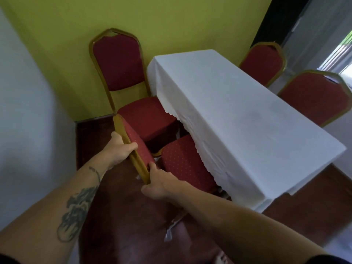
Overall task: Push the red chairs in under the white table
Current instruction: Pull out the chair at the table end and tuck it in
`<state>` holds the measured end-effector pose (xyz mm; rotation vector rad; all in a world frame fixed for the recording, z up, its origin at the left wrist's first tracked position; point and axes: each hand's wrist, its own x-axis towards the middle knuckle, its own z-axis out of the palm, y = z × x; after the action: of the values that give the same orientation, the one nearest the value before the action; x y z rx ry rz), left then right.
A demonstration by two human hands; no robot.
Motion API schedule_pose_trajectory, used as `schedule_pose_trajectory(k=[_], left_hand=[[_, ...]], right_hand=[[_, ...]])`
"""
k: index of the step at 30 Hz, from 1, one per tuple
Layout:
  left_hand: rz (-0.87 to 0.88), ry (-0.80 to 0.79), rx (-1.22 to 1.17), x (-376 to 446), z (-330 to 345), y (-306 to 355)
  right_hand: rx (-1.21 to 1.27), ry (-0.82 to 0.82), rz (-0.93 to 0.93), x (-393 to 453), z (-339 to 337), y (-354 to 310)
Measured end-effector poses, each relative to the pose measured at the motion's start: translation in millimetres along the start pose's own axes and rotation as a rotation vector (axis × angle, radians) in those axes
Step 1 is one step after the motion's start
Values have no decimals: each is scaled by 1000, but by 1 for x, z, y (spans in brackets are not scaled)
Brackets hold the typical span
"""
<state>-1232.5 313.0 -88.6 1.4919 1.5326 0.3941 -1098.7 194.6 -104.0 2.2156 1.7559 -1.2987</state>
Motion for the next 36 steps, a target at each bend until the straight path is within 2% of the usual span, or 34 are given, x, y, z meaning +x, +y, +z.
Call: schedule_pose_trajectory(k=[4,10,17,23,27,33,36], left_hand=[[-28,-26,-20,18,-11,7],[-8,42,-66,25,3,19],[-55,-41,-91,29,4,28],[-25,-66,-87,26,23,36],[-23,-122,-52,21,34,44],[-180,-341,-192,36,13,53],[-186,-292,-99,53,-17,57]], right_hand=[[-6,40,13,15,-4,-13],[-101,80,108,26,-7,-13],[-89,78,111,21,-16,-3],[-116,48,140,18,-30,12],[-140,-30,161,21,-45,25],[-24,-29,48,41,-86,9],[77,17,-42,58,-109,-5]])
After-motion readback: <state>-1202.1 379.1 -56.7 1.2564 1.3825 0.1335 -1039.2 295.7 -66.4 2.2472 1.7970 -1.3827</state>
